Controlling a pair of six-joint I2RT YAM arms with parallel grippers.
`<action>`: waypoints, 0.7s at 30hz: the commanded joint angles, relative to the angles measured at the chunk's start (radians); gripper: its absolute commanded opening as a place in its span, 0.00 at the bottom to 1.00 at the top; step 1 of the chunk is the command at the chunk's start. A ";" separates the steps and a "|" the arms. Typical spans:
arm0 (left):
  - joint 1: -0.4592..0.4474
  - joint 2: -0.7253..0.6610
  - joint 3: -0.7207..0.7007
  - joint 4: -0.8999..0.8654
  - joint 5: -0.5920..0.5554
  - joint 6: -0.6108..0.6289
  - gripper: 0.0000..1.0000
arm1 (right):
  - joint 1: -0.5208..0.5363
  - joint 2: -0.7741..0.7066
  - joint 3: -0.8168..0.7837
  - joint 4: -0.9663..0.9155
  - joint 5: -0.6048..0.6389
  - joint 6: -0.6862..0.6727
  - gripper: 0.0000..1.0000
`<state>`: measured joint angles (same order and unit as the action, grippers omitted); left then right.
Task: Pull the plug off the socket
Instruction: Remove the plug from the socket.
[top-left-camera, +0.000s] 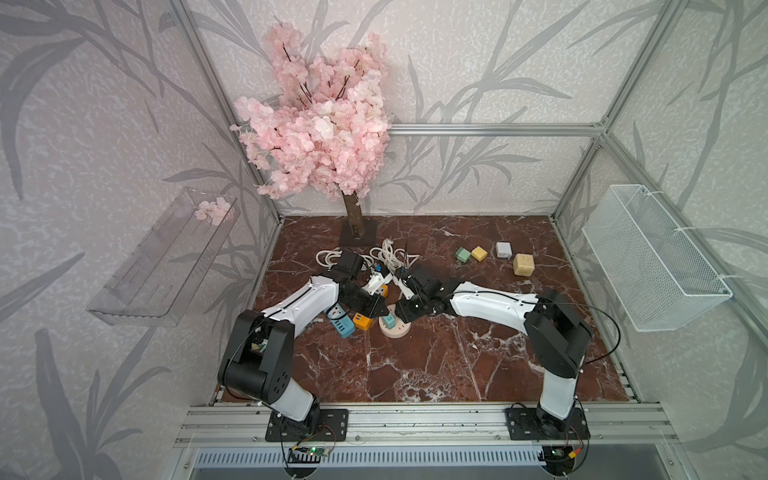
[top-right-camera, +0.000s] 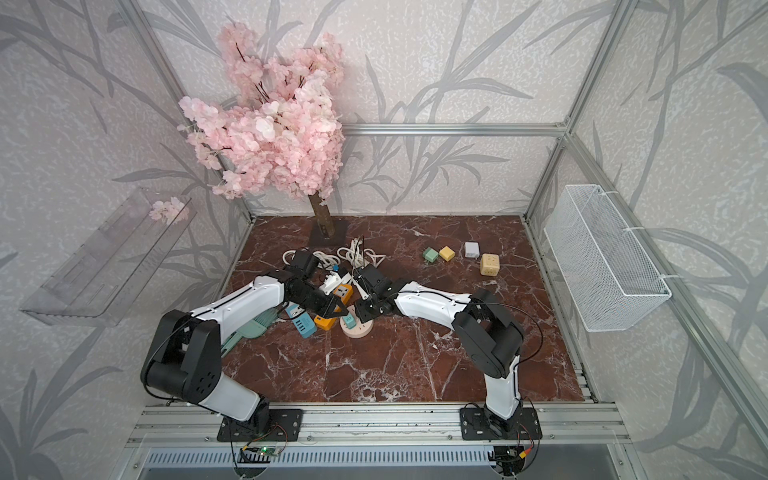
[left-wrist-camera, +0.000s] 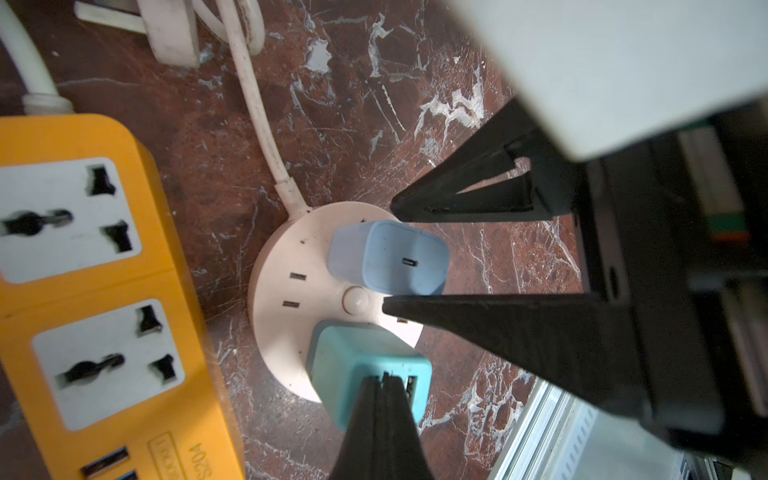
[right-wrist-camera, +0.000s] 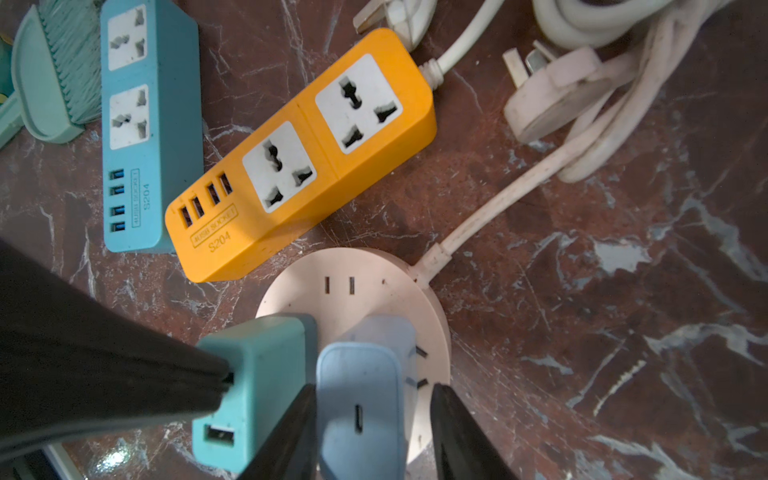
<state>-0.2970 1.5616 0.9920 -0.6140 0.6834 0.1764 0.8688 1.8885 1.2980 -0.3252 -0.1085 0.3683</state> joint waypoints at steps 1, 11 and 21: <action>0.007 0.021 -0.037 -0.045 -0.046 0.015 0.00 | 0.015 0.014 0.009 0.005 0.027 -0.001 0.41; 0.011 0.024 -0.039 -0.042 -0.051 0.011 0.00 | 0.044 -0.023 -0.020 0.031 0.088 0.008 0.26; 0.013 0.040 -0.033 -0.043 -0.073 0.006 0.00 | 0.048 -0.071 -0.046 0.079 0.093 0.002 0.03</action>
<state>-0.2867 1.5616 0.9863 -0.6071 0.6933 0.1757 0.9070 1.8664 1.2591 -0.2676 -0.0174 0.3740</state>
